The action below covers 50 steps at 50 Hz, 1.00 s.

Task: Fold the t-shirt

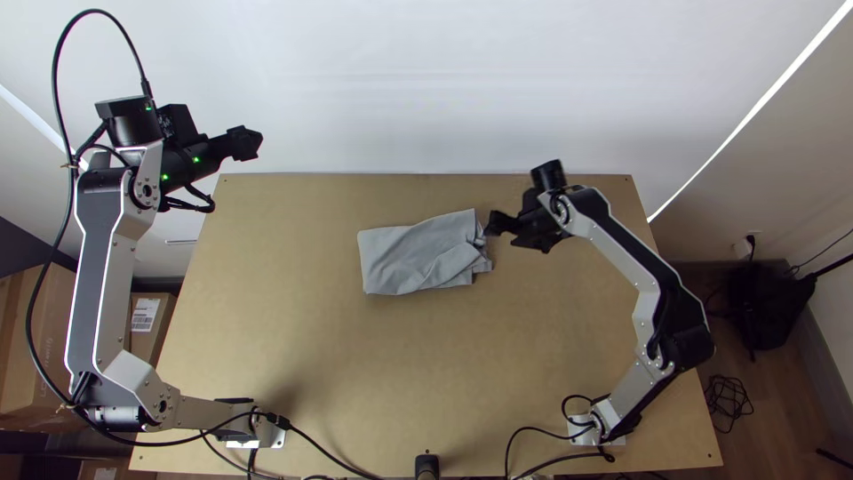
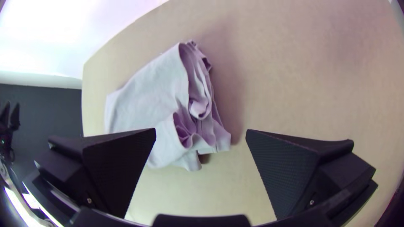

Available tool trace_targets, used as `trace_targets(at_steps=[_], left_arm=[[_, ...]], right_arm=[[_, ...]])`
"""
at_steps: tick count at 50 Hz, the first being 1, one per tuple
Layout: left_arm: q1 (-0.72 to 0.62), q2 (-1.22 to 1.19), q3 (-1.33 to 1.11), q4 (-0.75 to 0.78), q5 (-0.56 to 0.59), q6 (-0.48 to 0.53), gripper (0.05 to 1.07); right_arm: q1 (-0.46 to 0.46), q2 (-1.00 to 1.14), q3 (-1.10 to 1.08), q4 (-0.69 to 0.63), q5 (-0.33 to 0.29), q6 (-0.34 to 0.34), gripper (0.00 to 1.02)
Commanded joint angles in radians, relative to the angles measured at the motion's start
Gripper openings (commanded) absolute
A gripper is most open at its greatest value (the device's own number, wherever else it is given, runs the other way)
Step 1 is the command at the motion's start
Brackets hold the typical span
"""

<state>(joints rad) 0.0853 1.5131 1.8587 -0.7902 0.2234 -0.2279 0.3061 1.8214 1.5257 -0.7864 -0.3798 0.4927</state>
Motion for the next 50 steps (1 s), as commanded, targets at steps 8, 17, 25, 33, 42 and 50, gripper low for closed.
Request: trace_targets(at_steps=[8,17,25,33,42,50], left_arm=[[0.010,-0.047,0.002,-0.001,-0.001,-0.005,1.03],[0.021,-0.048,-0.006,-0.014,-0.004,-0.007,1.03],[0.022,-0.051,-0.003,-0.015,-0.021,-0.007,1.03],[0.030,-0.044,0.008,-0.015,-0.029,-0.005,1.03],[0.030,-0.033,0.014,-0.014,-0.032,-0.007,1.03],[0.030,-0.031,0.017,-0.015,-0.032,-0.007,1.03]], right_arm=[[-0.064,0.231,0.160,0.029,-0.294,-0.039,0.98],[-0.061,0.377,0.269,0.027,-0.318,-0.089,0.98],[-0.045,0.457,0.315,0.027,-0.317,-0.135,0.98],[-0.004,0.493,0.317,0.027,-0.327,-0.148,0.98],[0.060,0.524,0.318,0.007,-0.346,-0.148,0.86],[0.036,0.530,0.324,0.018,-0.340,-0.123,0.01]])
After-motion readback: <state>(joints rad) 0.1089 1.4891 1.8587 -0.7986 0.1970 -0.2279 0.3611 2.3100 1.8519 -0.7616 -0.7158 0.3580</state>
